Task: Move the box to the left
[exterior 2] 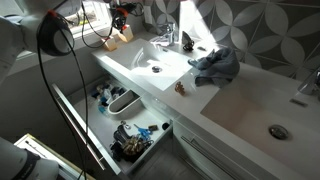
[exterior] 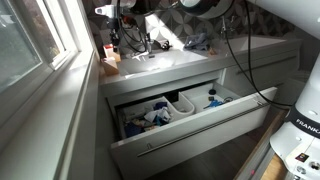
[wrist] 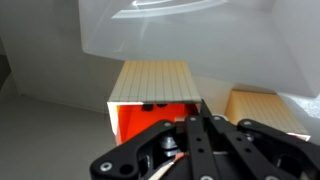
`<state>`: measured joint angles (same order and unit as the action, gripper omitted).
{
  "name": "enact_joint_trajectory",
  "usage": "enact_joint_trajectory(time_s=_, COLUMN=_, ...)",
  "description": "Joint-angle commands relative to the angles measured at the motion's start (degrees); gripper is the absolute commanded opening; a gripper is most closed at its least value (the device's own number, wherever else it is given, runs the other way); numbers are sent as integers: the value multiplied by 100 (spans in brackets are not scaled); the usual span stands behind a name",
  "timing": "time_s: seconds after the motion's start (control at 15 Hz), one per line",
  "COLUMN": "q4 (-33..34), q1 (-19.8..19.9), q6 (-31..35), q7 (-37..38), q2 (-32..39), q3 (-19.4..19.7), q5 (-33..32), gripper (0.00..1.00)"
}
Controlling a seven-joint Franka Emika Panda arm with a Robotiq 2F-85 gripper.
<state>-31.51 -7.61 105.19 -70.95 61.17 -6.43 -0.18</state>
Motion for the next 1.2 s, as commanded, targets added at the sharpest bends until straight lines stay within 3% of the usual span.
enact_joint_trajectory(time_s=0.0, q4=414, q1=-41, q6=-67, q7=-104, q2=226, q3=-87, q5=61, gripper=1)
enact_joint_trajectory(time_s=0.2, q4=429, q1=-33, q6=-51, q7=-206, q2=246, q3=-175, q5=84, gripper=1)
enact_joint_trajectory(time_s=0.27, q4=431, q1=-32, q6=-55, q7=-213, q2=243, q3=-203, q5=87, gripper=29)
enact_joint_trajectory(time_s=0.4, q4=434, q1=-23, q6=-46, q7=-216, q2=231, q3=-243, q5=81, gripper=36)
enact_joint_trajectory(time_s=0.8, q4=474, q1=-126, q6=143, q7=-278, q2=38, q3=-260, q5=-35, gripper=77)
enact_joint_trajectory(time_s=0.87, q4=494, q1=-207, q6=212, q7=-184, q2=-47, q3=-165, q5=-145, gripper=84)
enact_joint_trajectory(time_s=0.93, q4=1107, q1=-340, q6=-7, q7=-65, q2=196, q3=-13, q5=-227, gripper=91)
enact_joint_trajectory(time_s=1.0, q4=1200, q1=-437, q6=85, q7=236, q2=146, q3=204, q5=-415, gripper=99)
enact_joint_trajectory(time_s=1.07, q4=643, q1=-437, q6=404, q7=451, q2=-242, q3=325, q5=-505, gripper=100)
enact_joint_trajectory(time_s=1.13, q4=753, q1=-473, q6=379, q7=725, q2=-280, q3=449, q5=-589, gripper=100)
